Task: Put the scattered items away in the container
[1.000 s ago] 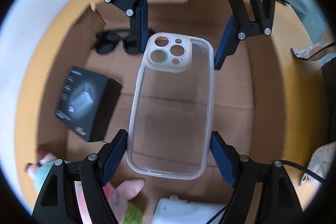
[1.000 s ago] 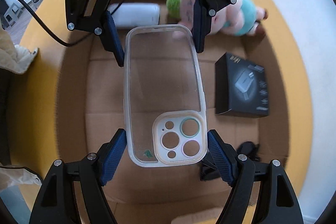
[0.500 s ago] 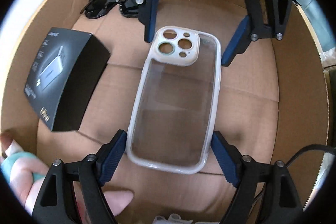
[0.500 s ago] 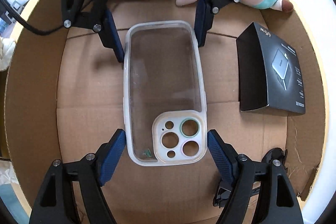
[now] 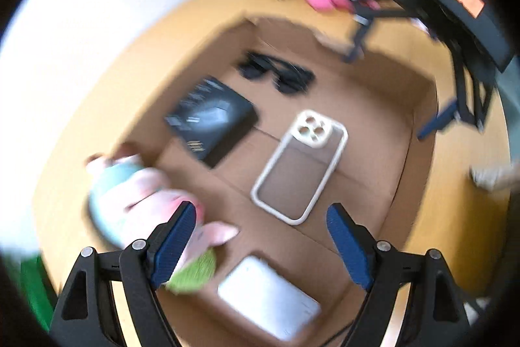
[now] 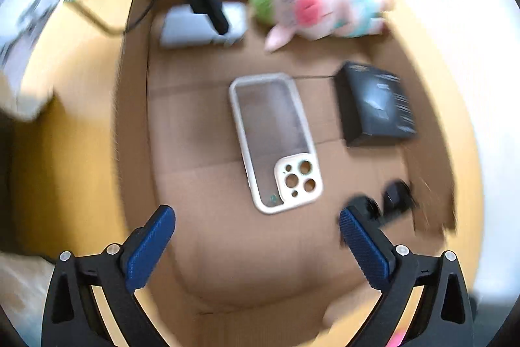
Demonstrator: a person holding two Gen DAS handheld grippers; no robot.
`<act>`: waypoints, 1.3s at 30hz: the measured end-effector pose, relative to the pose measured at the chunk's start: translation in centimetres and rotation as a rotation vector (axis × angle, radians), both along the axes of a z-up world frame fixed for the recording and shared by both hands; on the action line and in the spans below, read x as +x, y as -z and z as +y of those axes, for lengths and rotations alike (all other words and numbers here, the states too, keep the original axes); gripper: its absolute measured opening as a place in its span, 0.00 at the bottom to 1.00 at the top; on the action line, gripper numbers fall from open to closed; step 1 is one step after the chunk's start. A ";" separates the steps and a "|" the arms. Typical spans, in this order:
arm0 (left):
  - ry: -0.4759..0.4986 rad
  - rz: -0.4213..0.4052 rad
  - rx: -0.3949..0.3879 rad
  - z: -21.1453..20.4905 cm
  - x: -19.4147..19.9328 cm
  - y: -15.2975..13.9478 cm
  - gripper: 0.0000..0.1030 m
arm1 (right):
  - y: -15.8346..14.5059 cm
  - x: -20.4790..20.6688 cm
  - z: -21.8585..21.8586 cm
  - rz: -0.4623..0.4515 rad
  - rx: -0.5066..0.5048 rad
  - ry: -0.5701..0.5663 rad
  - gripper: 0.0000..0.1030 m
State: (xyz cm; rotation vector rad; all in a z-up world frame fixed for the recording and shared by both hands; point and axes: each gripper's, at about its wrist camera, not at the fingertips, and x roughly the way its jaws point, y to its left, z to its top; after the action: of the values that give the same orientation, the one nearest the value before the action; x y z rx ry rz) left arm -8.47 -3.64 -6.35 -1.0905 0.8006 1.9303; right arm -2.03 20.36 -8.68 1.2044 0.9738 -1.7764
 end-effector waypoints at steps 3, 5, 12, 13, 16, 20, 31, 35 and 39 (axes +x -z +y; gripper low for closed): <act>-0.168 0.045 0.049 -1.6 1.6 -3.8 0.81 | -3.2 1.8 0.6 -0.007 -0.061 0.186 0.99; -0.287 0.061 0.077 -2.9 4.0 -6.8 0.81 | -4.5 3.0 0.8 -0.016 -0.107 0.309 0.99; -0.587 0.062 0.235 -4.5 11.2 -10.6 0.81 | -6.6 4.4 0.9 -0.013 -0.357 0.655 0.99; -0.613 0.053 0.257 -4.2 11.8 -10.9 0.81 | -7.1 5.0 1.1 -0.004 -0.372 0.692 0.99; -0.662 0.043 0.320 -3.0 12.9 -11.4 0.81 | -8.4 6.4 1.5 0.001 -0.403 0.790 0.99; -0.703 0.045 0.355 -1.9 13.2 -11.9 0.81 | -9.7 7.7 1.9 0.017 -0.391 0.861 0.99; -0.654 0.049 0.388 -2.4 12.8 -13.1 0.81 | -13.3 8.8 0.2 0.110 -0.382 0.977 0.99; -0.652 0.042 0.411 -3.3 12.9 -13.0 0.81 | -13.5 9.0 -1.1 0.120 -0.349 0.986 0.99; -0.648 0.042 0.432 -3.7 13.0 -13.4 0.81 | -13.7 9.2 -1.9 0.121 -0.336 1.005 0.99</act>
State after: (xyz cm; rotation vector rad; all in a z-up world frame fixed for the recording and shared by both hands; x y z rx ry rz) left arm 4.54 -7.35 7.00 -1.1147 0.0102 2.5056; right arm 7.19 18.48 5.04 1.4864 0.0397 -2.6547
